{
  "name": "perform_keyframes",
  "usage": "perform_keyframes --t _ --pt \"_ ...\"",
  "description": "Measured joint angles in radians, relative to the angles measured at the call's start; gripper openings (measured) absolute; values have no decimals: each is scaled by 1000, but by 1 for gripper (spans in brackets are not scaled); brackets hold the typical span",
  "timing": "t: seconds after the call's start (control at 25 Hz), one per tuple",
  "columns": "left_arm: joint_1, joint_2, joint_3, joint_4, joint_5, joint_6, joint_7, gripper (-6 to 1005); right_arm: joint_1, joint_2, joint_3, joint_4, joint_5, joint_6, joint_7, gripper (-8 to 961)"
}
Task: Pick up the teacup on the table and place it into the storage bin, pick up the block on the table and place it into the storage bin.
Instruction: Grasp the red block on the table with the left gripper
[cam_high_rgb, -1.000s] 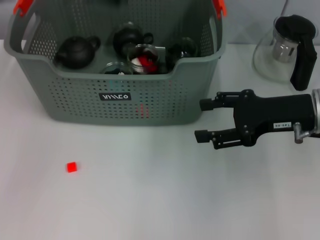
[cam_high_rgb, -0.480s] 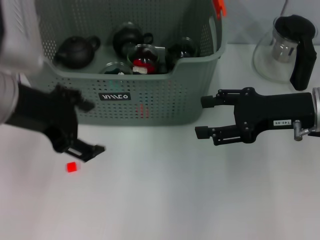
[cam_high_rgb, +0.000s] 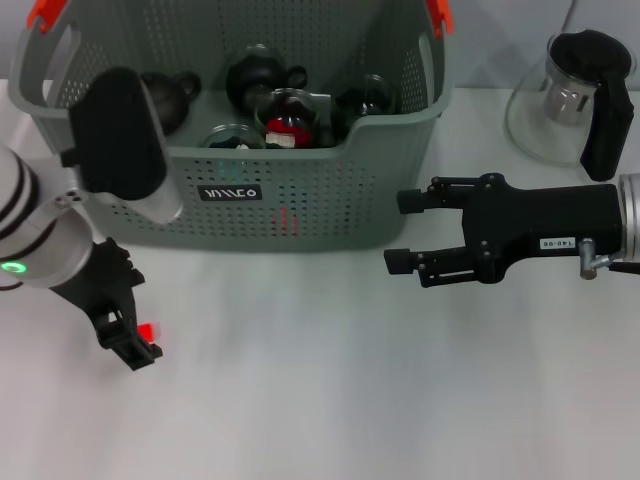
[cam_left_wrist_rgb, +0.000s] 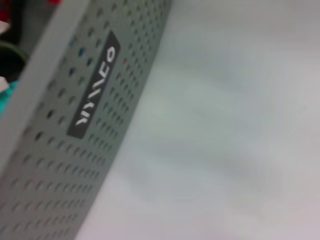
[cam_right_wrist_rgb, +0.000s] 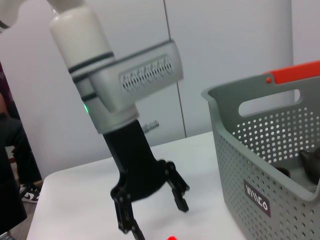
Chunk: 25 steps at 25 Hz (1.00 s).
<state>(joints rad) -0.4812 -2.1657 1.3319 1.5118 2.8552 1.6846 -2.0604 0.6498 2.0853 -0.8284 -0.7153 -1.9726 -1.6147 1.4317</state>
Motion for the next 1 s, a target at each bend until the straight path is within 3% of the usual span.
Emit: perform_keyframes --t 0.64,0.84,1.0 --pt "-93 38 26 -287 3 -120 8 899 7 1 0 1 1 9 18 853" --pt "-95 40 27 -303 4 -151 16 675 9 1 0 1 1 10 19 853" --pt "-96 40 27 -305 4 -161 21 595 10 1 0 0 1 11 21 853"
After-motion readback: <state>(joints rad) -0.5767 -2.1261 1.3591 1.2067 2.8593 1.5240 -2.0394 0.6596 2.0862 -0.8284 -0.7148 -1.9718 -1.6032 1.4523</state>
